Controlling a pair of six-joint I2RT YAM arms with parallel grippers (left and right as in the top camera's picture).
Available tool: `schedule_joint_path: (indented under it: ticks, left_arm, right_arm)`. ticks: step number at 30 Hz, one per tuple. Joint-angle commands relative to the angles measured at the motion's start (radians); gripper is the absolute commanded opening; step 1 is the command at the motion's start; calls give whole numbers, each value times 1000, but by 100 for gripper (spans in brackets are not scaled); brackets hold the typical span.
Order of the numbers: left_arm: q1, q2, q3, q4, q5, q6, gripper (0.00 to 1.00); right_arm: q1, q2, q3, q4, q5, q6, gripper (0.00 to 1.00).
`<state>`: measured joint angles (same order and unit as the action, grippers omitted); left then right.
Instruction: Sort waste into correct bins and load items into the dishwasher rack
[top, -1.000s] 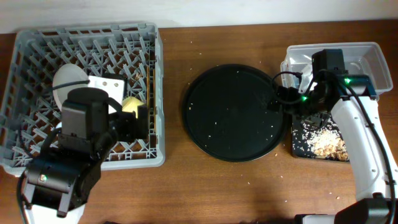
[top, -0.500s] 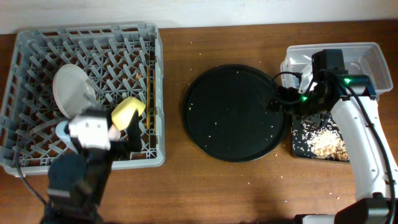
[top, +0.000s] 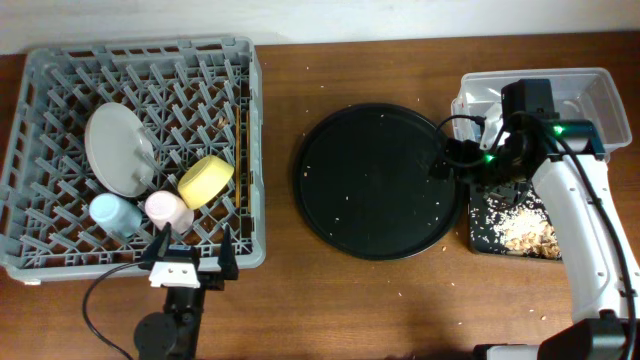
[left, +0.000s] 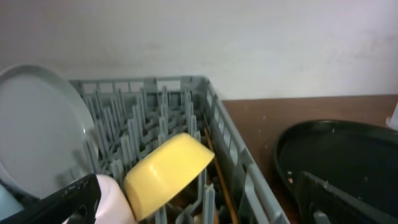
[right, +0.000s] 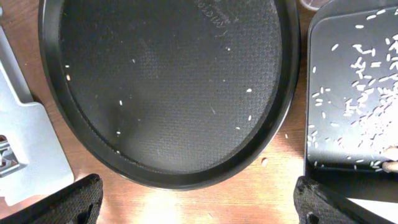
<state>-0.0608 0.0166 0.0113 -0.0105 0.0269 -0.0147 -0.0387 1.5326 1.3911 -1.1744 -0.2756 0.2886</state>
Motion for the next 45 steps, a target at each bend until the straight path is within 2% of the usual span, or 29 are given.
schedule_joint_path:
  ticks: [1,12,15,16,19,22,24,27,29,34,36,40,45]
  left_arm:
    - [5,-11,-2,-56,11,16,99]
    - [5,-5,-2,-70,7,16,99]
    - [5,-5,-2,-70,7,16,99]
    - [5,-5,-2,-70,7,16,99]
    - [5,-5,-2,-70,7,16,99]
    - [5,-5,-2,-70,8,16,99]
    - [5,-5,-2,-70,7,16,99]
    - [5,-5,-2,-70,7,16,99]
    - [5,-5,-2,-70,7,16,99]
    - [5,-5,-2,-70,7,16,99]
    - [5,-5,-2,-70,8,16,99]
    - [5,-5,-2,-70,8,16,99]
    - [5,-5,-2,-70,7,16,99]
  right_arm:
    - [-1,1,10,1,-2,5,98]
    - [-1,1,10,1,-2,5,98]
    - [-1,-2,10,34,137,-23,98]
    - [-1,-23,10,52,171,-74,99]
    - [14,-153,3,161,172,-245,98]
    - [34,-403,-29,221,172,-455,98]
    - [34,-568,-76,278,173,-495,98]
    - [34,-825,-187,308,168,-495,98]
    - [34,-1048,-328,327,167,-494,98]
    - [34,-1369,-653,475,136,-491,98]
    - [34,-1492,-809,589,98,-491,98]
    - [37,-1524,-1014,780,37,-490,98]
    - [53,-1529,-1262,1104,35,-491,98]
